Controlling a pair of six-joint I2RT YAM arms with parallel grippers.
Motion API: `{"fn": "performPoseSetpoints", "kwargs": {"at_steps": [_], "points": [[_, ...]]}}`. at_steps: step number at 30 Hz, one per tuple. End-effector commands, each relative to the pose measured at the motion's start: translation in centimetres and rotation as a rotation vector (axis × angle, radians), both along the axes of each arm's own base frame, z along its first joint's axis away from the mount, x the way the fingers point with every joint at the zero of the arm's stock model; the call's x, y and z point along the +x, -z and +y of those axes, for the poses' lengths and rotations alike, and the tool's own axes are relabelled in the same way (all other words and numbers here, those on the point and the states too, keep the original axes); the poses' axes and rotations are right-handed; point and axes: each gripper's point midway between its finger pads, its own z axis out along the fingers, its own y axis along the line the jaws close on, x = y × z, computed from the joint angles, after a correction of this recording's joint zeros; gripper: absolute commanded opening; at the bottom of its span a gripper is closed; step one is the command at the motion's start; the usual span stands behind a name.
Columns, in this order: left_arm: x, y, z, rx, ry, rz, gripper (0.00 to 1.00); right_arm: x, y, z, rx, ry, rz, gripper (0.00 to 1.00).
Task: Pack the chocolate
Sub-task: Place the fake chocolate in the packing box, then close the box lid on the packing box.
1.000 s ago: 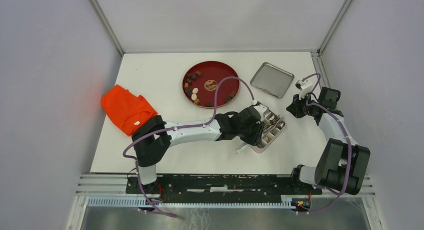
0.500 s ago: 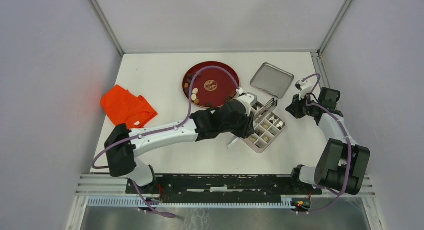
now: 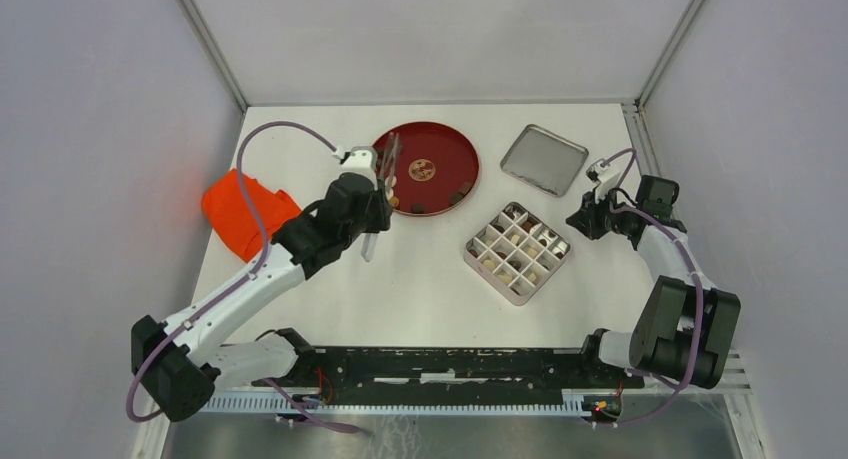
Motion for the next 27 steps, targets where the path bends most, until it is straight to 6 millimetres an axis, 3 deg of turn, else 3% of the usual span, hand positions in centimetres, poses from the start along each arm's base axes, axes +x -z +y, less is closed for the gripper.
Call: {"fn": "performPoseSetpoints", "kwargs": {"at_steps": [1, 3, 7, 27], "points": [[1.4, 0.7, 6.7, 0.12, -0.218, -0.074, 0.02, 0.1, -0.7, 1.2, 0.01, -0.091, -0.03, 0.13], [1.6, 1.8, 8.8, 0.133, -0.315, -0.075, 0.02, 0.0, -0.7, 1.6, 0.003, -0.11, -0.029, 0.13], [1.8, 3.7, 10.3, 0.107, -0.387, -0.078, 0.02, 0.0, -0.7, 2.1, -0.01, -0.127, -0.034, 0.13], [4.7, 12.1, 11.3, 0.08, -0.44, 0.102, 0.02, -0.2, -1.0, 2.5, -0.018, -0.149, -0.045, 0.13]]}}
